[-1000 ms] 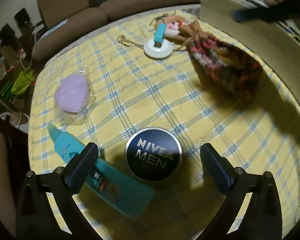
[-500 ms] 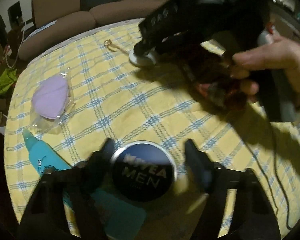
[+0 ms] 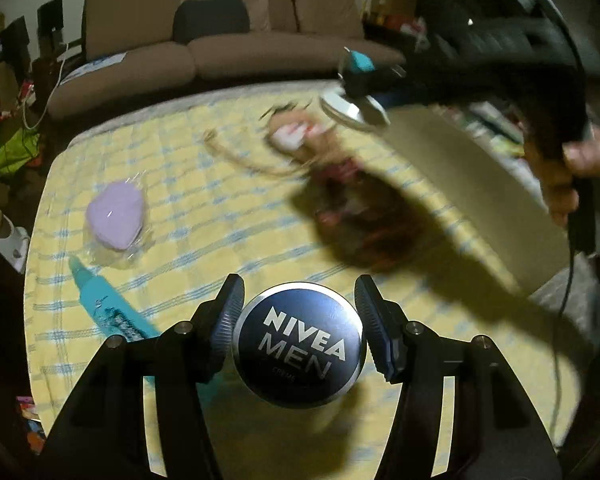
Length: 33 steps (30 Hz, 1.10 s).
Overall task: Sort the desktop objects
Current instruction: 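Grasp the NIVEA MEN tin with the left gripper while the right grasps the blue-tagged disc, then carry the NIVEA tin and the blue-tagged disc over the white bin with both grippers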
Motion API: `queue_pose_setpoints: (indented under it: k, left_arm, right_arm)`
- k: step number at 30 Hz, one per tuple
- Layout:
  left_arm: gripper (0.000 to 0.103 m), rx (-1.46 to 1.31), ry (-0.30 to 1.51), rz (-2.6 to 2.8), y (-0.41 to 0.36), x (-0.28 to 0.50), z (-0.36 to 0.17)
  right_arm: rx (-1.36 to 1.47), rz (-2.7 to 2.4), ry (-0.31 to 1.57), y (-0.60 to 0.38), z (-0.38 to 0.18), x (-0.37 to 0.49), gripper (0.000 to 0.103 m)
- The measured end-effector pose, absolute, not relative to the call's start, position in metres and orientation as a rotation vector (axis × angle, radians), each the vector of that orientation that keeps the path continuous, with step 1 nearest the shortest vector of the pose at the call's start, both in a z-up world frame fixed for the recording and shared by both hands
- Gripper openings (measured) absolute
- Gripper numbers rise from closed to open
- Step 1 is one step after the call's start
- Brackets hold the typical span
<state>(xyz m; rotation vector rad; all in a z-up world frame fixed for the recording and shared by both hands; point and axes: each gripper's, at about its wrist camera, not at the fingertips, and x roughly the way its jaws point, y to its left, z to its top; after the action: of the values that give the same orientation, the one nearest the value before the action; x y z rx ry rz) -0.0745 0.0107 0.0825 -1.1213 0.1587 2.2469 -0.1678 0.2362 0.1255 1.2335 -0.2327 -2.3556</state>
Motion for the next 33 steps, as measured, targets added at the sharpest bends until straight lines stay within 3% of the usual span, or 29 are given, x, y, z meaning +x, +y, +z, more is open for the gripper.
queue_pose_setpoints:
  k: [8,15,22,33]
  left_arm:
    - [0.054,-1.03,0.136,2.159,0.104,-0.041,0.154]
    - [0.054,-1.018,0.116,2.094,0.222,-0.05,0.179]
    - [0.054,-1.115,0.294,2.075,0.324,-0.081,0.151]
    - [0.055,-1.194,0.51,2.085,0.364,-0.101,0.099]
  right_arm:
    - [1.227,-2.382,-0.269,0.357,0.177,-0.099,0.04]
    - [1.298,-2.484,-0.373,0.47,0.171,-0.075,0.04]
    - [1.36,-2.522,-0.422,0.522,0.141,-0.093,0.04]
    - [1.47,-2.532,-0.16,0.523,0.093,-0.107,0.041]
